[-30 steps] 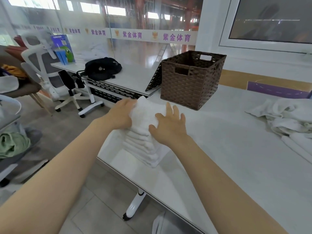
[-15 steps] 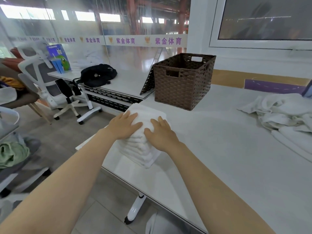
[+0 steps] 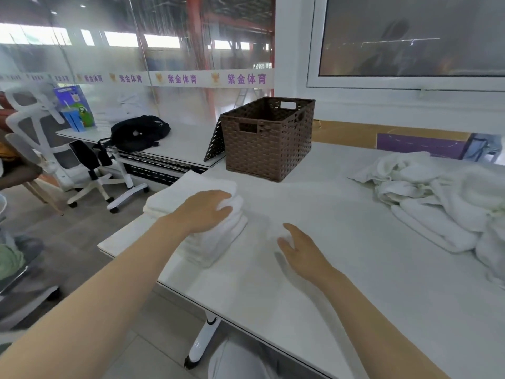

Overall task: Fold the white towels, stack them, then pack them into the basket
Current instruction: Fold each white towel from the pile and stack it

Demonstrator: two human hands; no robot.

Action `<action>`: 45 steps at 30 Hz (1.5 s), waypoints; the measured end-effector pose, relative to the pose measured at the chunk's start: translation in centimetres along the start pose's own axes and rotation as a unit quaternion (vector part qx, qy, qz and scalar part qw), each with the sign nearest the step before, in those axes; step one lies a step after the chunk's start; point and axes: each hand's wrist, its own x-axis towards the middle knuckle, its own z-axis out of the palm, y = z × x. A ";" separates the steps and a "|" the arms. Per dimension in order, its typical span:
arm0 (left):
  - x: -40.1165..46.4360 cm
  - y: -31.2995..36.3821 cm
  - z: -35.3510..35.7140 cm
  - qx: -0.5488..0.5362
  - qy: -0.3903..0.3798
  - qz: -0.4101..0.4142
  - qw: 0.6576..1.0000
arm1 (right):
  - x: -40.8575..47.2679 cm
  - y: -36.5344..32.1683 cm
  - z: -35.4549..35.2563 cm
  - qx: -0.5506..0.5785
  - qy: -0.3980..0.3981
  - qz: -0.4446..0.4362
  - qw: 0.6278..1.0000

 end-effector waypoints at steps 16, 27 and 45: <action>-1.6 21.5 17.6 -0.074 -0.105 0.185 0.974 | -17.3 18.1 -15.2 -0.107 0.349 0.170 0.915; -1.0 24.2 21.2 -0.012 -0.074 0.214 0.974 | -19.7 22.8 -19.4 -0.112 0.596 0.223 0.763; 0.3 25.4 21.6 -0.084 -0.045 0.218 0.971 | -16.9 20.1 -15.9 -0.260 0.405 0.078 0.873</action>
